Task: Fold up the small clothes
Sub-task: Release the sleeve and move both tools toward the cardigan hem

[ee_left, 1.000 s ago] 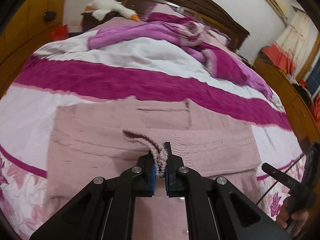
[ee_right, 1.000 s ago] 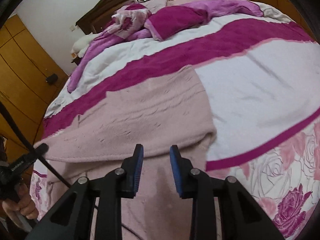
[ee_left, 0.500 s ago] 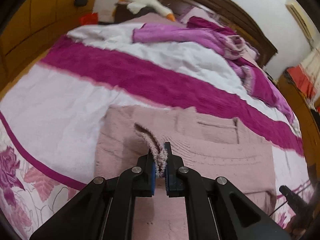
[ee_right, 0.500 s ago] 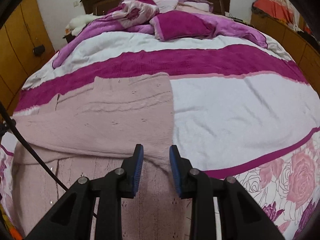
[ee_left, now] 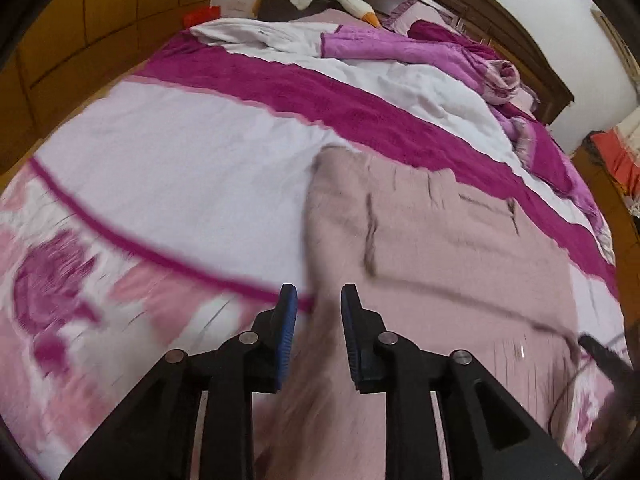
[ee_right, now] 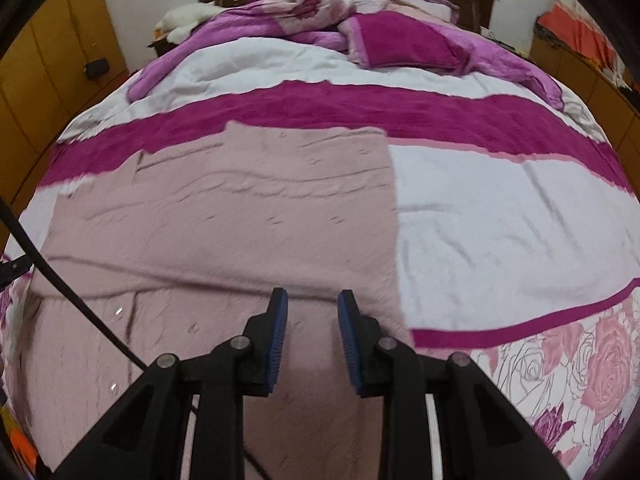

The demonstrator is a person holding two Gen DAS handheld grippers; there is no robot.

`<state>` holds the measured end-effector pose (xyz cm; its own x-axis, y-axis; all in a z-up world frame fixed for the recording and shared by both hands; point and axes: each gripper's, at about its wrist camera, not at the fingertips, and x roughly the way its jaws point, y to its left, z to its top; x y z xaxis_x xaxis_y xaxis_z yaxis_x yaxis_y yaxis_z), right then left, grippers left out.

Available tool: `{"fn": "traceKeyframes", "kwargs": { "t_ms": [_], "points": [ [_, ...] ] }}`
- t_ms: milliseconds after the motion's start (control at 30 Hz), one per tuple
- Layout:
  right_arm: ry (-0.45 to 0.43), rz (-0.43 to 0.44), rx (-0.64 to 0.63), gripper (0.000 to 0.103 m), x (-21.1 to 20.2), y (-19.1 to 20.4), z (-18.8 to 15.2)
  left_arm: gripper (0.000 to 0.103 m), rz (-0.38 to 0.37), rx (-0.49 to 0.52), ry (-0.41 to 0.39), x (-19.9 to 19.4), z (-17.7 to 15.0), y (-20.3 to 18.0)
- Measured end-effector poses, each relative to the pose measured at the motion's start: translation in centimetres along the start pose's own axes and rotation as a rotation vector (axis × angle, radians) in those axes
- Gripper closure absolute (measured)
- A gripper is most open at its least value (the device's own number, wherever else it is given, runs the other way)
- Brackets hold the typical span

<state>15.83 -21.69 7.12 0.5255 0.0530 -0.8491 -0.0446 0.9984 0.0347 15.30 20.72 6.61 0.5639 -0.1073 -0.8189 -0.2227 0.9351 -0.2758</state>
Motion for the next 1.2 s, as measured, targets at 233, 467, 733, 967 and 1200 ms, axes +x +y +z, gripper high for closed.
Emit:
{"fn": "traceKeyframes", "kwargs": {
  "t_ms": [233,467,733,967,1200],
  "points": [
    [-0.043,0.046,-0.057,0.076,-6.3,3.6,-3.7,0.087,-0.100,0.034,-0.008,-7.8,-3.9,2.3],
    [-0.093,0.062,-0.062,0.075,-12.8,4.1,-8.5,0.082,-0.174,0.117,-0.004,-12.4,-10.2,1.4],
    [-0.001,0.070,-0.018,0.078,-11.8,1.1,-15.5,0.070,-0.205,0.083,0.141,-10.6,-16.2,3.6],
    [-0.001,0.028,0.155,0.041,-11.1,-3.8,-19.7,0.068,-0.277,-0.044,0.221,-8.1,-19.0,6.4],
    [0.046,0.194,0.345,0.040,-8.2,-7.9,-22.3,0.062,-0.375,-0.178,0.199,-7.0,-19.1,7.2]
  ]
}}
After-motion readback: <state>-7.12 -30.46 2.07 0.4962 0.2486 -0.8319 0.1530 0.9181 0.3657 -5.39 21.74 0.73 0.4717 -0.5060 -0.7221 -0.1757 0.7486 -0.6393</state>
